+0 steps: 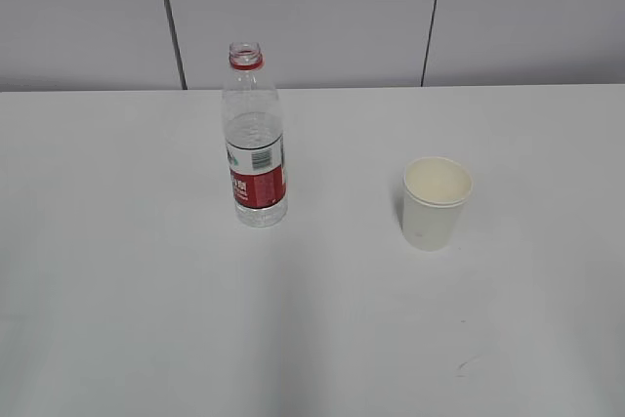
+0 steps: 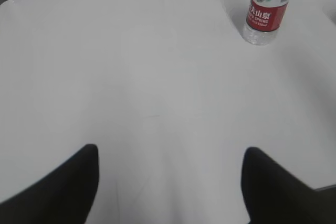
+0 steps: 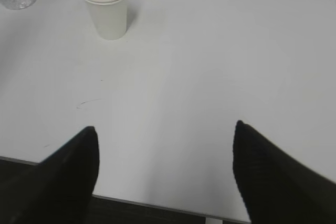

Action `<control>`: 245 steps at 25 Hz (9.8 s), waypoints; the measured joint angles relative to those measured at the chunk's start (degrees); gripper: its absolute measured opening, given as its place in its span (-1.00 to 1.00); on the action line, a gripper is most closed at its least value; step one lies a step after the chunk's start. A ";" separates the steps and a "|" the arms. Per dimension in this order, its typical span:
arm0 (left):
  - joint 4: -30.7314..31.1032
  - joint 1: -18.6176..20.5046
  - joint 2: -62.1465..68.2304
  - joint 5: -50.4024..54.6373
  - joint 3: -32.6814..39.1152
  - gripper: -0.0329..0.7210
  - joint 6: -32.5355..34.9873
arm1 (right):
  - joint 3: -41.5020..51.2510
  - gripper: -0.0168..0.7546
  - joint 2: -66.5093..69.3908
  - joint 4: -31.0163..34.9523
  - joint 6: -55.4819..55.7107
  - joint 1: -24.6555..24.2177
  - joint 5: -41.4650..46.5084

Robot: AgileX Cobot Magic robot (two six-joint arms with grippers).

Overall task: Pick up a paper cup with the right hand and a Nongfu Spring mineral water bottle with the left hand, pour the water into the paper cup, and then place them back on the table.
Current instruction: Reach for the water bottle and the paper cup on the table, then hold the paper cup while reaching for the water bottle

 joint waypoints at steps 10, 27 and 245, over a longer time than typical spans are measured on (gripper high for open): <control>0.00 0.00 0.00 0.00 0.00 0.44 0.00 | 0.00 0.58 0.00 0.00 0.00 0.00 0.00; 2.19 0.00 0.00 -0.04 0.00 0.42 0.00 | 0.00 0.58 0.00 0.00 0.00 0.00 0.00; 34.60 -11.21 125.65 -127.68 -21.02 0.54 -17.34 | -12.65 0.26 127.21 -47.18 11.09 0.00 -133.02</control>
